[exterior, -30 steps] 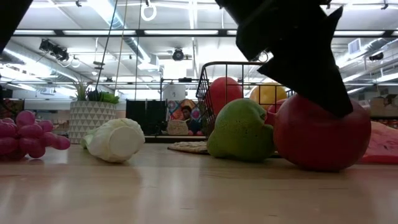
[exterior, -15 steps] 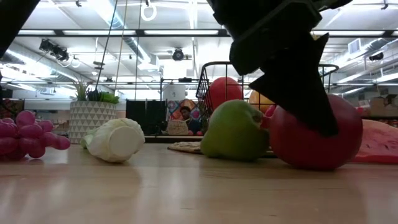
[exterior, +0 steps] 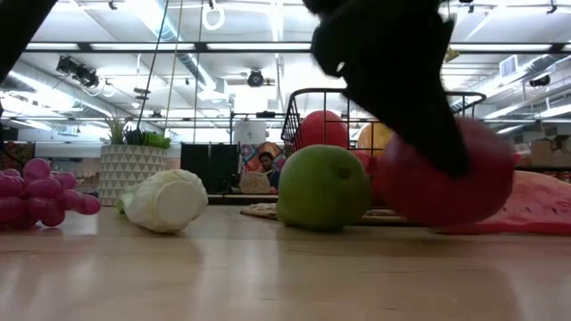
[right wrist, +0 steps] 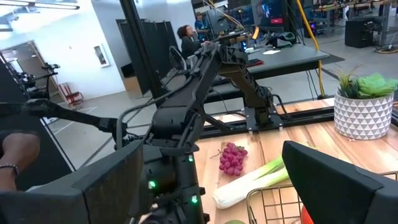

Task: Build produce basket
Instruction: Put the red pomegranate into the brown wire basket

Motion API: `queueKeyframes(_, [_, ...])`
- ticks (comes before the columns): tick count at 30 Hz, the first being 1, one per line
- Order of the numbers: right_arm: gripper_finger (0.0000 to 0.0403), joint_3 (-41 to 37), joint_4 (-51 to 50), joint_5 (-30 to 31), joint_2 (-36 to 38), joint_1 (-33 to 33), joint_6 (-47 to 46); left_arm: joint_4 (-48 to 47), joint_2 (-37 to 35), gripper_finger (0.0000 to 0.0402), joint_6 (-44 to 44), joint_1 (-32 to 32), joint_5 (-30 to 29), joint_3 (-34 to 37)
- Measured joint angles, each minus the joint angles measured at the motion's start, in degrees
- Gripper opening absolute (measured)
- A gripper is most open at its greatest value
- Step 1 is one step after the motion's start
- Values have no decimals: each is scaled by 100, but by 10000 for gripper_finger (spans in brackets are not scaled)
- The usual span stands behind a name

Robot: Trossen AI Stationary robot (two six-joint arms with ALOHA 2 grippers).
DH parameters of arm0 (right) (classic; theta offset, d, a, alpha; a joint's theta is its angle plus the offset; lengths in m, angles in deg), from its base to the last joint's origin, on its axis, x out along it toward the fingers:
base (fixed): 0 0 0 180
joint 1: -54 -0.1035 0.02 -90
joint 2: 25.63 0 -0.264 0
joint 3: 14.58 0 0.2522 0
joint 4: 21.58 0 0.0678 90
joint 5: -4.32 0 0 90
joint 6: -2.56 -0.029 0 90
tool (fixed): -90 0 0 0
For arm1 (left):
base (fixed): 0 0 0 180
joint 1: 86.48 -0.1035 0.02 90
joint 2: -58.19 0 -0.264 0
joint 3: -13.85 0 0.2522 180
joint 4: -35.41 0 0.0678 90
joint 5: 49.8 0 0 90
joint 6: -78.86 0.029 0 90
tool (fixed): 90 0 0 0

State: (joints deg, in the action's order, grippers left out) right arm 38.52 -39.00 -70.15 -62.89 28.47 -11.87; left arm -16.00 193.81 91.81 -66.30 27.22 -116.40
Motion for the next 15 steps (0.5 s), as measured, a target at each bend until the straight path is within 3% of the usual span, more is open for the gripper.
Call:
queueKeyframes(12, [387,0,-35,-14,69,-48,7,-260,-104,370,-22,26,-98,-101])
queueKeyframes(15, [387,0,-30,-15,207,-165,95,-681,-260,370,-57,85,-313,-364])
